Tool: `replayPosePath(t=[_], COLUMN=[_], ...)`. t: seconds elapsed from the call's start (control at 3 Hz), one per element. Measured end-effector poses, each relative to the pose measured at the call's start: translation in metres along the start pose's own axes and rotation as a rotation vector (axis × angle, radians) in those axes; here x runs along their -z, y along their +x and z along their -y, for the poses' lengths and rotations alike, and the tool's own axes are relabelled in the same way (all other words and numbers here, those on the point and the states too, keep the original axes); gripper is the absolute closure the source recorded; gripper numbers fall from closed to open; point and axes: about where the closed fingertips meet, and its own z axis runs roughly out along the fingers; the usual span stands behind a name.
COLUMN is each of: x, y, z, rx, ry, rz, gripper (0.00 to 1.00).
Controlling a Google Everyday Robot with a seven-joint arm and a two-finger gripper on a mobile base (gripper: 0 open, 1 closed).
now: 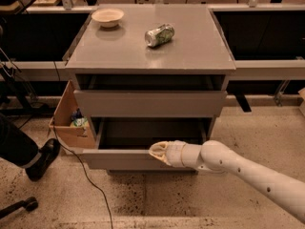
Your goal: Close middle drawer
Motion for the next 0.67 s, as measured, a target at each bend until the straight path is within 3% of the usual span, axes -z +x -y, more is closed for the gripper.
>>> replayPosePath(t=[0.33, 0.67], x=[0.0043, 0.0043], y=[0.0135, 0.0135], z=[-0.026, -0.026], rx=[-0.021, -0.021], ry=[-0.036, -0.036], rz=[0.029, 0.029], gripper=[1.0, 1.0])
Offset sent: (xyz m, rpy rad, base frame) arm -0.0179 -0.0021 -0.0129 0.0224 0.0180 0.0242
